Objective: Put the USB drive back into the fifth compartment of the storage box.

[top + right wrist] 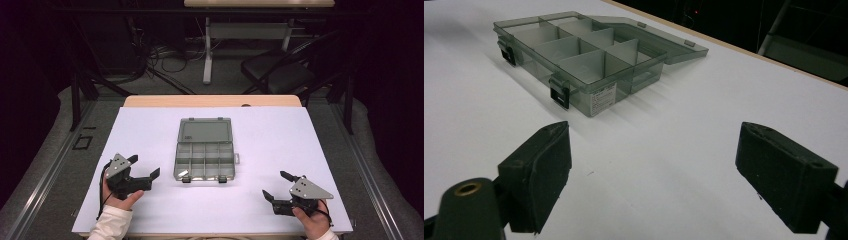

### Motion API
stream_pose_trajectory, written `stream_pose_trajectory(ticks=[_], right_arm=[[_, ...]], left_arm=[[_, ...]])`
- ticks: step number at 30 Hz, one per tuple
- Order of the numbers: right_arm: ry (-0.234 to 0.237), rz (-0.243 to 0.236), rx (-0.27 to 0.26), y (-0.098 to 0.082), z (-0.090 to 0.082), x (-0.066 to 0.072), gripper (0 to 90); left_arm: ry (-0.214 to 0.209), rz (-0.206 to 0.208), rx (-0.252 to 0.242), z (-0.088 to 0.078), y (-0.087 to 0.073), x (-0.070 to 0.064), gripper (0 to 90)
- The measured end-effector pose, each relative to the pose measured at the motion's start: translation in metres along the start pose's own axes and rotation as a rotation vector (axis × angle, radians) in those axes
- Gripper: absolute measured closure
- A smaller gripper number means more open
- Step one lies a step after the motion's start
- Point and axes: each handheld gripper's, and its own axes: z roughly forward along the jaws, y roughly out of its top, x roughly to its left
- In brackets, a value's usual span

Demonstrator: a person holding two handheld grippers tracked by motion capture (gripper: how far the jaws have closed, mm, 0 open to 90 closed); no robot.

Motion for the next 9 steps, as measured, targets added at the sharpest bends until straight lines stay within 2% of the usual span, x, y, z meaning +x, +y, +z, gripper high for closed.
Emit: stream_pose_trajectory(ticks=[4, 9], right_arm=[[0.000, -0.001, 0.002, -0.0002, 0.0001, -0.0001, 14.0], [-0.005, 0.000, 0.002, -0.0006, 0.0003, -0.0010, 14.0]], left_arm=[[-0.004, 0.026, 0.023, 0.0037, -0.0012, -0.0021, 4.2], [-0.010, 0.035, 0.037, 0.0069, -0.0018, -0.0030, 4.2]])
